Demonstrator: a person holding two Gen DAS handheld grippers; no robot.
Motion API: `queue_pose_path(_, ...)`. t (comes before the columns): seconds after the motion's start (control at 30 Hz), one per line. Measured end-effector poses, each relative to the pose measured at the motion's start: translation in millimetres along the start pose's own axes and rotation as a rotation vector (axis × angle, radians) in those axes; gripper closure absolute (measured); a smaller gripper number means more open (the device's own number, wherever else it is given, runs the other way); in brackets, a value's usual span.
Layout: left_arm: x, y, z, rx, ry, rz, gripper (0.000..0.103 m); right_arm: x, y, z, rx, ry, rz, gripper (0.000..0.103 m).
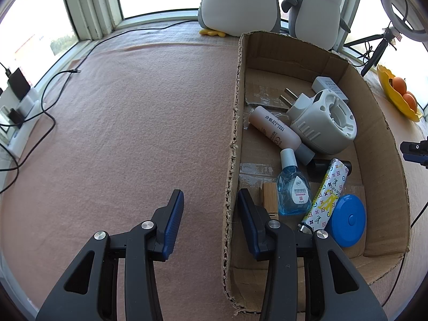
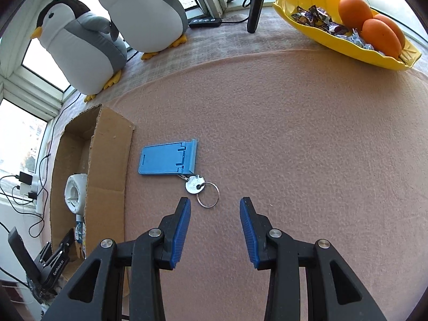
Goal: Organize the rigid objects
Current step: 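Move the right tool to the key ring and grasp it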
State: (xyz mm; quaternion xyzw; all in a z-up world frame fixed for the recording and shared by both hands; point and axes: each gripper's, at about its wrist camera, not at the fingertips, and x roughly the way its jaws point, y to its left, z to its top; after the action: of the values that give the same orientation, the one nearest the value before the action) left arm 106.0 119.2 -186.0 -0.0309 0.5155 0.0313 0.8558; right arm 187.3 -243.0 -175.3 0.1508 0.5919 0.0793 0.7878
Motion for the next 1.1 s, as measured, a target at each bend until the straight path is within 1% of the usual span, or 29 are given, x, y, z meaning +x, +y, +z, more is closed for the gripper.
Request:
queue_pose_path(0.1, 0, 0, 0, 0.001, 0.0, 0.001, 0.062, 7, -1, 3, 0.014, 0.013, 0.007, 0.068)
queue_pose_path(0.23, 0, 0, 0, 0.001, 0.0, 0.001, 0.062, 13, -5, 5, 0.049, 0.031, 0.039, 0.069)
queue_pose_path(0.53, 0, -1, -1, 0.005, -0.001, 0.006, 0.062, 21, -4, 5, 0.056, 0.044, 0.046, 0.069)
queue_pose_path(0.63, 0, -1, -1, 0.004, -0.001, 0.006, 0.062, 23, -1, 6, 0.058, 0.05, 0.057, 0.074)
queue_pose_path(0.77, 0, -2, -1, 0.005, -0.001, 0.006, 0.062, 24, 3, 4, 0.061, 0.05, 0.066, 0.075)
queue_pose_path(0.87, 0, -1, -1, 0.004, -0.001, 0.006, 0.062, 24, 6, 4, 0.058, 0.05, 0.071, 0.081)
queue_pose_path(1.1, 0, -2, 0, 0.005, -0.001, 0.006, 0.062, 26, 10, 6, 0.045, 0.051, 0.06, 0.083)
